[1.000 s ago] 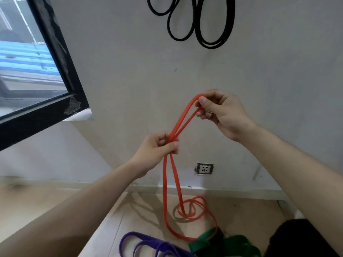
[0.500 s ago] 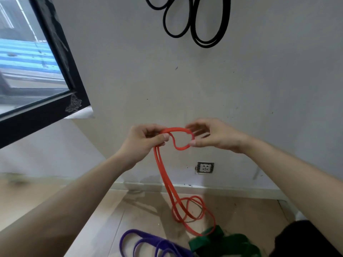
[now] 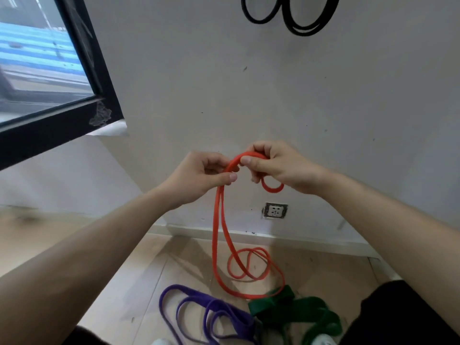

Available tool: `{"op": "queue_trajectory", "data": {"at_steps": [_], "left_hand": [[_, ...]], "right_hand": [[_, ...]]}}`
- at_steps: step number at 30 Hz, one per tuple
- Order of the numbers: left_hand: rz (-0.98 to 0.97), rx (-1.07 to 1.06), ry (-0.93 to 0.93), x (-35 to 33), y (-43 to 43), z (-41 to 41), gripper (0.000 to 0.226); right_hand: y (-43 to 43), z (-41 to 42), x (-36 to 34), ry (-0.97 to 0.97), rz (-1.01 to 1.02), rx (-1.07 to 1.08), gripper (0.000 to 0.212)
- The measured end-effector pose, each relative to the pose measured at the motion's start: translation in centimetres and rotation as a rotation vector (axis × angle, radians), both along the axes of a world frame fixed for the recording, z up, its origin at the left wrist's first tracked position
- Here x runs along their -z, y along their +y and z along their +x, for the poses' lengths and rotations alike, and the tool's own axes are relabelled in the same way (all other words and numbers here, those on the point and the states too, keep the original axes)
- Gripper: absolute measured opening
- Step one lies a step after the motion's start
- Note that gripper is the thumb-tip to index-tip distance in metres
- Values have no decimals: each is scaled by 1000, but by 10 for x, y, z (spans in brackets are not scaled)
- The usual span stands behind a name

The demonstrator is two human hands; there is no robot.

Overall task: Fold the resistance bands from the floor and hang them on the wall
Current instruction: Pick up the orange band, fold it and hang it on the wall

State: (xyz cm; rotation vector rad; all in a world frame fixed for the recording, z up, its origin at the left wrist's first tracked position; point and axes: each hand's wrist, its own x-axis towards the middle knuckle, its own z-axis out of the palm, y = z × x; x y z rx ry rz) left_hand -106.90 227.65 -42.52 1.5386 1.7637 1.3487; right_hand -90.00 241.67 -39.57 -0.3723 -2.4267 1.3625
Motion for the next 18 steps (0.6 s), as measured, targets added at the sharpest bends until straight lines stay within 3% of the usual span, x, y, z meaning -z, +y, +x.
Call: {"op": "queue_trajectory", "data": {"at_steps": [10, 18], "left_hand": [[-144, 95, -111, 9, 3, 5, 15], [-20, -68, -218, 4, 2, -10, 13]], "right_hand": [[18, 8, -30, 452, -138, 247, 18], [56, 26, -24, 459, -198, 405, 19]]}}
